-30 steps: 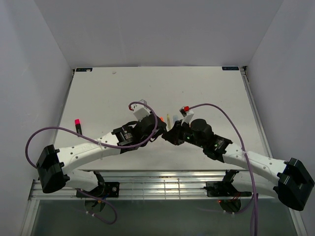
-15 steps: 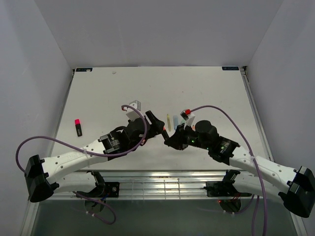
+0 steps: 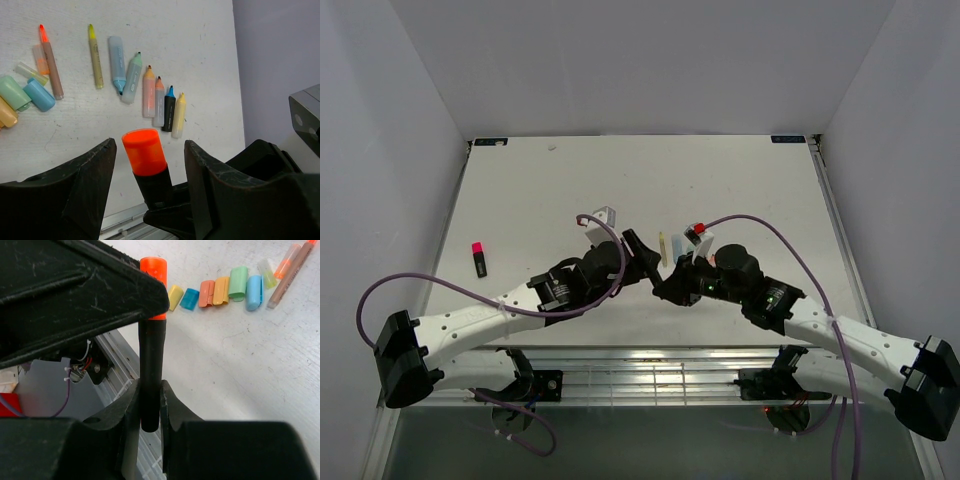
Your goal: Open the pen caps
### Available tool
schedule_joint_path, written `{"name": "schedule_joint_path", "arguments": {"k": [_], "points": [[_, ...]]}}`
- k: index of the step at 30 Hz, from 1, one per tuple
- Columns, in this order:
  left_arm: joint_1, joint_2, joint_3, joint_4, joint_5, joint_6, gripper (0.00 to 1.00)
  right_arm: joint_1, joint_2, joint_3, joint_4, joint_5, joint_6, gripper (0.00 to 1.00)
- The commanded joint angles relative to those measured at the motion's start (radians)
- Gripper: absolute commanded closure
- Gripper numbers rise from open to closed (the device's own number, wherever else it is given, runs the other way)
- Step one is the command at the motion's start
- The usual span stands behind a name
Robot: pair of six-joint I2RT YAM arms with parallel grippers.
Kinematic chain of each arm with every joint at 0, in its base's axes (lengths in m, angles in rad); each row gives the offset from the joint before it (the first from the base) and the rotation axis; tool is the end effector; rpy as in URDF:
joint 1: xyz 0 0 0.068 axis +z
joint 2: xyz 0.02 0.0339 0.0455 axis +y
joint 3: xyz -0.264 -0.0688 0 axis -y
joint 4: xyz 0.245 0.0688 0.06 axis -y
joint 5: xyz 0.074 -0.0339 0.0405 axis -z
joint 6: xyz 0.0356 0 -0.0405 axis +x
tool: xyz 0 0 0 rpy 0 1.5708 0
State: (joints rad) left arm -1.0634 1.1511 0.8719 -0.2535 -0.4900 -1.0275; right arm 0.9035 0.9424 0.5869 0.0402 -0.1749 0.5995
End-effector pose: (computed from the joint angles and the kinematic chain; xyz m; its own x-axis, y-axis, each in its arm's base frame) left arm 0.1387 -0.2150 0.2912 -0.6191 -0.4408 -0.6499 0.0856 0.7848 -0.6138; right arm 0.1307 0.1759 0.2642 -0.6527 0.0694 -0.7545 -0.6149 0.5333 0.5810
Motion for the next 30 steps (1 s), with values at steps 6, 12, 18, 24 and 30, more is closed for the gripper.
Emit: {"name": "schedule_joint_path", "arguments": {"k": [6,12,18,24,30], "points": [[0.005,-0.008,-0.016,0.045,0.028,-0.002,0.47,0.003,0.039,0.042,0.099,-0.011,0.014,0.92],[0.003,-0.011,-0.027,0.06,0.025,0.001,0.64,0.002,0.029,0.027,0.105,0.0,0.019,0.92],[0.003,-0.013,-0.031,0.056,0.005,-0.002,0.87,0.002,0.03,0.016,0.096,0.003,0.022,0.92],[0.052,-0.007,0.004,0.024,-0.019,0.047,1.0,0.002,0.013,-0.002,0.041,0.002,0.023,0.92],[0.252,0.038,0.061,-0.004,0.082,0.046,1.0,0.063,-0.017,-0.002,-0.187,0.245,-0.018,0.92]]}}
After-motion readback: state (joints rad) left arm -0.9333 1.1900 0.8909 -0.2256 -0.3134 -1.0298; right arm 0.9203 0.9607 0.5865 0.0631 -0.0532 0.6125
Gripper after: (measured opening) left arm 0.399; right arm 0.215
